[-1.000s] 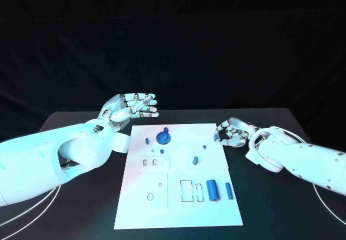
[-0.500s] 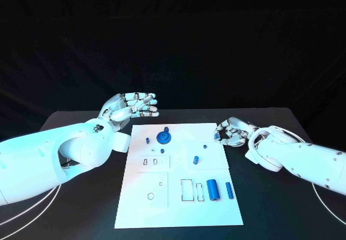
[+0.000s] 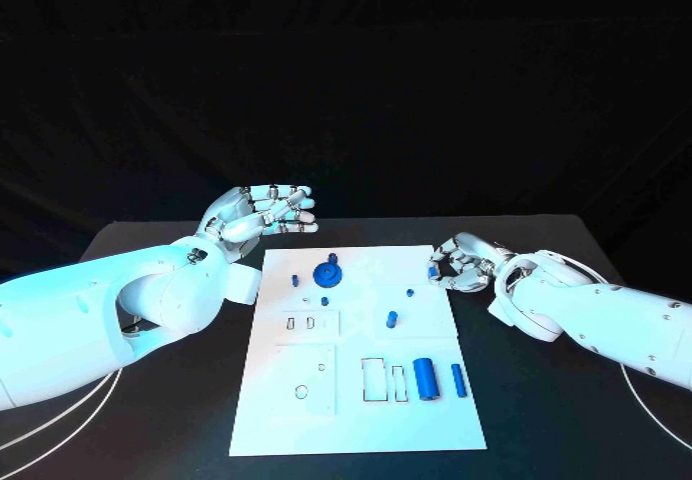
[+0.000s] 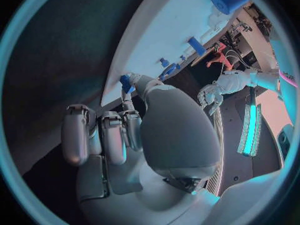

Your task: Assemble the parts on the task board

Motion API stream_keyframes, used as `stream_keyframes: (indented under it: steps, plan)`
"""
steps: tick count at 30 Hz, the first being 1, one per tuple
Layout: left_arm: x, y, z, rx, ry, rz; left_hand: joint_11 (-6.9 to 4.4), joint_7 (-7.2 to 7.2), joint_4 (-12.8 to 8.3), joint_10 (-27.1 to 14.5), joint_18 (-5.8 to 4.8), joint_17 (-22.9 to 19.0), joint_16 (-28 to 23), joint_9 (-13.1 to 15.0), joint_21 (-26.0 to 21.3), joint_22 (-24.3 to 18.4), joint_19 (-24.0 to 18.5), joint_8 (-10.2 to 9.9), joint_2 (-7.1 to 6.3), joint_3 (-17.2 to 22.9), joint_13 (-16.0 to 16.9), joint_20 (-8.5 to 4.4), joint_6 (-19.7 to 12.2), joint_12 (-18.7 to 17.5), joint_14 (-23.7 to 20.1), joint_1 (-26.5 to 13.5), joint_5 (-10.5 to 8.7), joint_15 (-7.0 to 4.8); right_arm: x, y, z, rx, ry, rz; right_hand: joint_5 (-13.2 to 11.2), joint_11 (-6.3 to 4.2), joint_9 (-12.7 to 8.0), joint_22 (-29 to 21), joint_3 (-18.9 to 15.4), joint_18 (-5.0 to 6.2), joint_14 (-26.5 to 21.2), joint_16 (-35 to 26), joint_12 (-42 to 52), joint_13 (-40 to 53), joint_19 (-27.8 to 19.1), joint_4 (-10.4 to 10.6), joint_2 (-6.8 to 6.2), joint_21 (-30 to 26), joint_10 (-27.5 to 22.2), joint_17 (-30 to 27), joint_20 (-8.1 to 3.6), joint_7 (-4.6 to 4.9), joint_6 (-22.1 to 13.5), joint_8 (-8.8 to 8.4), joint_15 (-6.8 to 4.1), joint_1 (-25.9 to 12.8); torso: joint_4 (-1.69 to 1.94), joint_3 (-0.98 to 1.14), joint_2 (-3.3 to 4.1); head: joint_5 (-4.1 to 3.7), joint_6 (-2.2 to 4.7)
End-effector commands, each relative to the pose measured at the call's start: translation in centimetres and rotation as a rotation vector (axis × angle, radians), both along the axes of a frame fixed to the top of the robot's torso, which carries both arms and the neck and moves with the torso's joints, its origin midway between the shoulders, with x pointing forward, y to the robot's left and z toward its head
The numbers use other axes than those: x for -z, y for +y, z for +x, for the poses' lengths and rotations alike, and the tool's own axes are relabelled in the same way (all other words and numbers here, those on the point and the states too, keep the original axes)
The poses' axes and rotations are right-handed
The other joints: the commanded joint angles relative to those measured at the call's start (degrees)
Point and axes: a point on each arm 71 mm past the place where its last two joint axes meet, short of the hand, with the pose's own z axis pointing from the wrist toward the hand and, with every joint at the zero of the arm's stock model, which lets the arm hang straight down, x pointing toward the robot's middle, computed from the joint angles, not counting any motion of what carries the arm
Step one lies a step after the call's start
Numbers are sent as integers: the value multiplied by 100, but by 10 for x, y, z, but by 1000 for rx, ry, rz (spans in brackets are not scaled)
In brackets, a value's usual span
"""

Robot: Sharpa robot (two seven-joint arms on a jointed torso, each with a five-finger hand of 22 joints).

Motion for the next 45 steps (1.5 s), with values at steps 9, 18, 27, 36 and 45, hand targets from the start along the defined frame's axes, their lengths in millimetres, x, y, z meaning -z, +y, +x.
stream_keyframes:
  steps: [9,18,27,36,45]
  plan:
    - [-1,-1,-1,19,-4,-9,25,114,-7,0,65,5,36,9,23,7,-37,-27,-31,41,-10,-12,27,-32,-52,21,-24,1,-8,0,-2,80,-92,23,162,-61,159,727,164,-41,600,22,24,850,13,-62,167,60,95,1510,-80,-80,59,174,-76,-14,-9,-1,-14,7,-15]
    - [0,1,0,12,-3,-7,25,114,-7,0,65,5,36,9,23,7,-37,-27,-31,41,-10,-12,27,-32,-52,21,-24,1,-30,25,-16,84,-118,66,131,-60,193,748,172,-47,600,22,23,851,32,-36,139,78,101,1510,-86,-80,5,218,-76,-157,-27,-1,-40,8,-10]
    - [1,3,3,3,-4,-4,25,114,-7,0,65,5,36,9,23,7,-37,-27,-31,41,-10,-12,27,-32,-52,21,-24,1,-42,82,-40,28,-89,110,108,-70,221,757,186,-49,600,22,19,850,40,6,143,82,104,1510,-91,-93,-14,264,-83,-276,-46,-16,-92,94,-60]
    - [2,6,7,-10,-6,0,25,113,-6,1,66,17,43,11,30,10,-43,-27,-33,49,-10,-11,28,-30,-61,16,-24,2,-34,143,-65,-67,-48,102,117,-73,227,752,193,-47,600,22,16,848,37,10,148,75,103,1510,-93,-98,-18,272,-85,-292,-27,-44,-127,117,-112]
    - [2,6,7,-11,-6,0,24,112,-8,4,66,21,45,12,33,11,-45,-27,-34,53,-9,-10,30,-29,-63,18,-23,2,-16,180,-82,-123,-21,54,124,-75,233,746,190,-45,600,22,9,841,32,11,127,64,99,1510,-96,-99,-29,281,-88,-318,-31,-43,-115,170,-159]
